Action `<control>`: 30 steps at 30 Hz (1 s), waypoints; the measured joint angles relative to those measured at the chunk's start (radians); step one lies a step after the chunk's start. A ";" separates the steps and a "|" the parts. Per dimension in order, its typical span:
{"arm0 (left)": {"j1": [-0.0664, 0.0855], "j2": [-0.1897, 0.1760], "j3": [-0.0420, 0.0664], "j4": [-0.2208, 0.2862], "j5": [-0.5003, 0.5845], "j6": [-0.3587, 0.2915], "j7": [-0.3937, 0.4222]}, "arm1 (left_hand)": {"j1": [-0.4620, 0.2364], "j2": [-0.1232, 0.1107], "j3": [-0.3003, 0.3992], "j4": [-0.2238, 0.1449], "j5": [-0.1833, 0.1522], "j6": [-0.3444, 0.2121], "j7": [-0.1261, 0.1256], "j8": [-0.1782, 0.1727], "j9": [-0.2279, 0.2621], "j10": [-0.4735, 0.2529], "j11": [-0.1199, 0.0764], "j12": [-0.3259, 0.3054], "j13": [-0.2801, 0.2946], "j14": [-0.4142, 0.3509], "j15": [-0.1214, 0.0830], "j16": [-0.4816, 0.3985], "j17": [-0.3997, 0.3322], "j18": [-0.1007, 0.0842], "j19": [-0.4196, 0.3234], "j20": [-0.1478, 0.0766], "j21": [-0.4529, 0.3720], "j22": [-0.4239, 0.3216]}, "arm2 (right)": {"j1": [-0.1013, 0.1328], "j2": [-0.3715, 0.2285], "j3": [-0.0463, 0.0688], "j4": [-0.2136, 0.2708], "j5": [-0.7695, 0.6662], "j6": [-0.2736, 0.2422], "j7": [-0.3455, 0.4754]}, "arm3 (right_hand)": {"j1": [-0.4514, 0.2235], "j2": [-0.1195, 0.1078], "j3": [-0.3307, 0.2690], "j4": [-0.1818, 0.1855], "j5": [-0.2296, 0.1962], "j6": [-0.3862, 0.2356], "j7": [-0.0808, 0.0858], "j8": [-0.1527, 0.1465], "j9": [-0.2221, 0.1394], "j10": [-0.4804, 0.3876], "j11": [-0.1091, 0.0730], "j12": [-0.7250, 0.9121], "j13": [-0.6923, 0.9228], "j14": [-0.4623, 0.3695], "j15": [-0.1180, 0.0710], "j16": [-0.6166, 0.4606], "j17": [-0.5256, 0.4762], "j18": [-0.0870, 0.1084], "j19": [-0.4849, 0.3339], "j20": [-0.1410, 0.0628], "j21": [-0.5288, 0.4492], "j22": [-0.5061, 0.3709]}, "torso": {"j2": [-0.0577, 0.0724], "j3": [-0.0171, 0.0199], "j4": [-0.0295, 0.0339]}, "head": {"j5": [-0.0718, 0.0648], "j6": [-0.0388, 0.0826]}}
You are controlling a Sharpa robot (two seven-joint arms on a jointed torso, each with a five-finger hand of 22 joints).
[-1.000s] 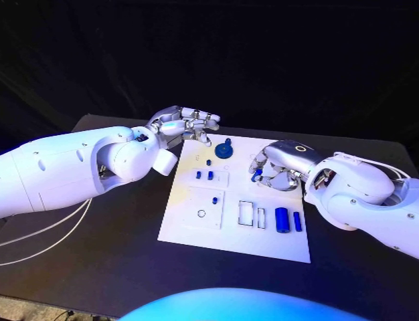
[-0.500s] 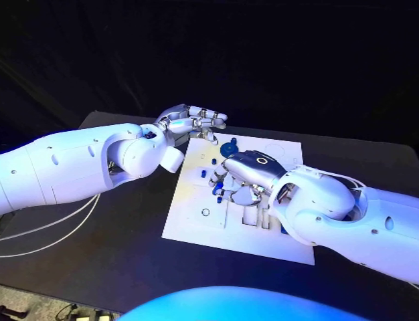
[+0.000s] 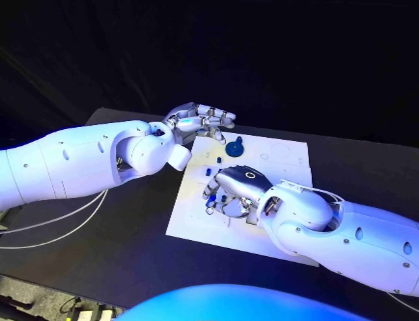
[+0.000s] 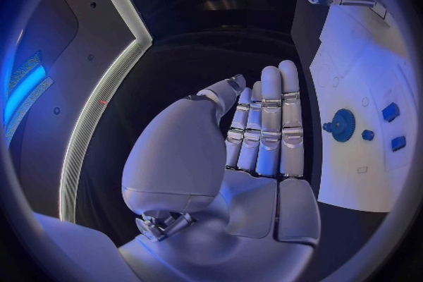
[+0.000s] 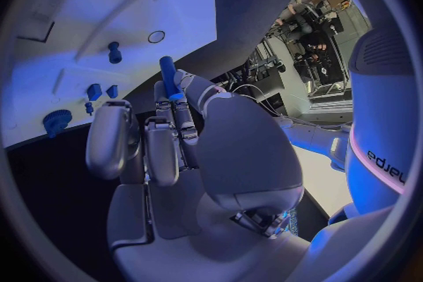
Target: Assemble the parts on the task board
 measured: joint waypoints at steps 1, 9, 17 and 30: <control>0.000 0.000 0.000 0.000 0.000 0.000 0.000 | 0.000 0.000 0.000 0.000 0.000 0.000 0.000 0.000 0.000 0.000 0.000 0.000 0.000 0.000 0.000 0.000 0.000 0.000 0.000 0.000 0.000 0.000 | -0.002 0.003 -0.001 -0.006 0.000 0.000 0.000 | 0.000 0.000 0.000 0.000 0.000 0.000 0.000 0.000 0.000 0.000 0.000 0.000 0.000 0.000 0.000 0.000 0.000 0.000 0.000 0.000 0.000 0.000 | 0.000 -0.0001 0.0000 | 0.002 -0.001; 0.000 0.000 0.000 0.001 0.000 0.000 -0.003 | 0.000 0.000 0.000 0.000 0.000 0.000 0.000 0.000 0.000 0.000 0.000 0.000 0.000 0.000 0.000 0.000 -0.001 0.000 0.000 0.000 -0.004 -0.001 | -0.017 0.018 -0.004 -0.031 0.000 0.003 0.000 | 0.000 0.000 0.000 0.000 0.000 0.000 0.000 0.000 0.000 0.000 0.000 0.000 0.000 0.000 0.000 0.000 0.000 0.000 0.000 0.000 0.000 0.000 | 0.000 0.0008 0.0000 | 0.010 -0.010; 0.000 0.000 0.000 0.003 0.000 0.000 -0.005 | 0.000 0.000 0.000 0.000 0.000 0.000 0.000 0.000 0.000 0.000 0.000 0.000 0.000 0.000 0.000 0.000 -0.001 0.000 0.000 0.000 -0.003 -0.001 | -0.024 0.022 -0.005 -0.041 0.000 0.005 0.000 | 0.000 0.000 0.000 0.000 0.004 0.000 0.000 -0.004 0.000 0.000 0.000 0.000 0.000 0.000 0.000 0.000 0.000 0.000 0.000 0.000 0.000 0.000 | 0.000 0.0008 -0.0001 | 0.012 -0.016; 0.000 0.000 0.000 0.004 0.000 0.000 -0.007 | 0.000 0.000 0.000 0.000 0.000 0.000 0.000 0.000 0.000 0.000 0.000 0.000 0.000 0.000 0.000 0.000 -0.001 0.000 0.000 0.000 -0.003 -0.001 | -0.031 0.025 -0.007 -0.051 0.000 0.018 -0.001 | 0.000 0.000 0.000 0.000 0.005 0.000 0.000 -0.004 0.000 0.000 0.000 -0.004 0.000 0.000 0.000 0.000 0.000 0.000 0.000 0.000 0.000 0.000 | -0.001 0.0006 0.0003 | 0.014 -0.021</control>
